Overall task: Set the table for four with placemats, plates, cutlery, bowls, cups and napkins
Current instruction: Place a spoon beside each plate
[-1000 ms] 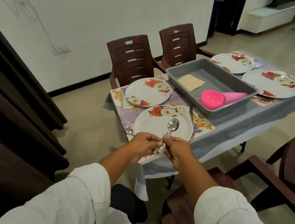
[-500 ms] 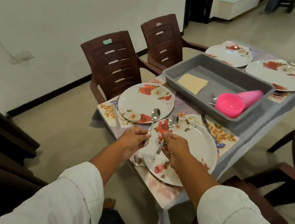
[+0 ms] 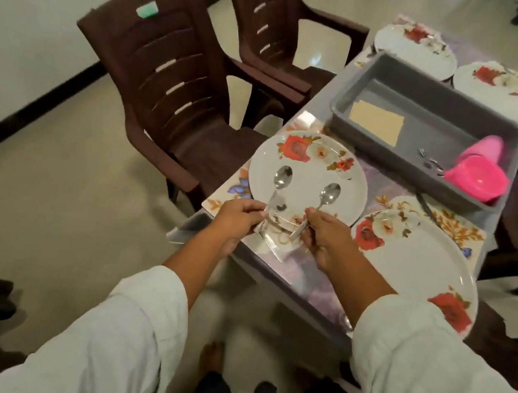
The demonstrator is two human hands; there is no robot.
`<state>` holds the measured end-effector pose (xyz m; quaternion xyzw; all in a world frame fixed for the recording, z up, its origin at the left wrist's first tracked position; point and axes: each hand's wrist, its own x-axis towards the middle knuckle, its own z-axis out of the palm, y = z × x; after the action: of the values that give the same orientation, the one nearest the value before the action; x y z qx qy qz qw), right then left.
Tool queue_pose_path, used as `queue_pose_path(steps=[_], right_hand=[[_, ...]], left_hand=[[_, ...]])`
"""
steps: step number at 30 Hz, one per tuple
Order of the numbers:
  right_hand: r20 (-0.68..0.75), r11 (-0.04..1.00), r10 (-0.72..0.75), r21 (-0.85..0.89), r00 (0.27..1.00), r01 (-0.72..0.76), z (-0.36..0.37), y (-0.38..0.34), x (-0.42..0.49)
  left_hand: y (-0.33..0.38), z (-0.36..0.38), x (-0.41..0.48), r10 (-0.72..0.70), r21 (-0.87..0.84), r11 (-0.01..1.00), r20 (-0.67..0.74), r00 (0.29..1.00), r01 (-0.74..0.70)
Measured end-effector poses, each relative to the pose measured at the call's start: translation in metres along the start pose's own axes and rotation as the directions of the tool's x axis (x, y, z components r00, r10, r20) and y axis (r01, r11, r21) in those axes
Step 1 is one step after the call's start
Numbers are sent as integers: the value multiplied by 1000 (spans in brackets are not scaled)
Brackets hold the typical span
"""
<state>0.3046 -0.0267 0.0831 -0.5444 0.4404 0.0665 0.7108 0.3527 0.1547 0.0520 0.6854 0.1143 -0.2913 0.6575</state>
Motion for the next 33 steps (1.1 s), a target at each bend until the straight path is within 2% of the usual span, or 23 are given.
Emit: queue_pose_path(steps=[6,16,20,26,33], right_hand=[[-81,1000,8,-4,997,-8,36,-4,-1],[-96,933,18,358,995,18,61,-31,61],[-134,870,74,493,988,2,74,-34,95],[-174,842,114,540,978,-2,94,-37,108],[-333,783,177,618,926,73,112,-43,128]], left_hand=[[23,-21,16,19,135,991,35,999,-24],[83,-4,110,-2,314,949,131,991,-39],[105,2,162,-8,439,896,172,985,-69],[147,-7,237,35,576,804,202,979,-148],[180,-1,307,35,709,636,370,928,-306]])
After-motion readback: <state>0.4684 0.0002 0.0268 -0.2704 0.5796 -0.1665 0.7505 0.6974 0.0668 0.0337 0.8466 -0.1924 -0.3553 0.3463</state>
